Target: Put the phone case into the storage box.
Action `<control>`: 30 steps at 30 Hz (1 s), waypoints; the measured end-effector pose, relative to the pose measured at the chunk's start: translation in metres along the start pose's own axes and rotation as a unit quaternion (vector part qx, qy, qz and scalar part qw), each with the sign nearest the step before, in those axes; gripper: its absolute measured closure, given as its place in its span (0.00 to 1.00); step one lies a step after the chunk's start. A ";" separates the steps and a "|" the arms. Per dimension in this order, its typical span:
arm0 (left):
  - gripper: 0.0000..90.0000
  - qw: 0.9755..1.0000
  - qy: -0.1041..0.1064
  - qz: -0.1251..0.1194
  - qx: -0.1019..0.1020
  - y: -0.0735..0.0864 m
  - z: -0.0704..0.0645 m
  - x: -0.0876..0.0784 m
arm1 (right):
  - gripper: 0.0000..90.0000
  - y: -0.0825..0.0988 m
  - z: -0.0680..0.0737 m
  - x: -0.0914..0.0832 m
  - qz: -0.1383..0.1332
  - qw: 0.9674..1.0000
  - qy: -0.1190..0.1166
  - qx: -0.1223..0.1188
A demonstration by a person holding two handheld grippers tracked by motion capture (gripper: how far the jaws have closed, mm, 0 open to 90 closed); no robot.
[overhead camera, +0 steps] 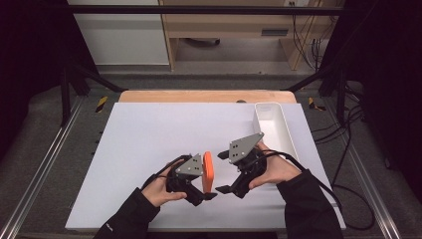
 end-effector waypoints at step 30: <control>0.17 1.000 0.009 -0.005 0.008 0.000 -0.004 0.004 | 0.09 -0.012 0.000 0.005 -0.008 1.000 -0.015 -0.010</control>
Point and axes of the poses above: each handheld gripper's, and its own axes: x roughly forward along the jaws, y roughly out of its underside, z roughly to its left, the point moved 9 cm from there along x, roughly forward along the jaws, and after that the axes turned 11 degrees about -y, right-handed, at the moved point
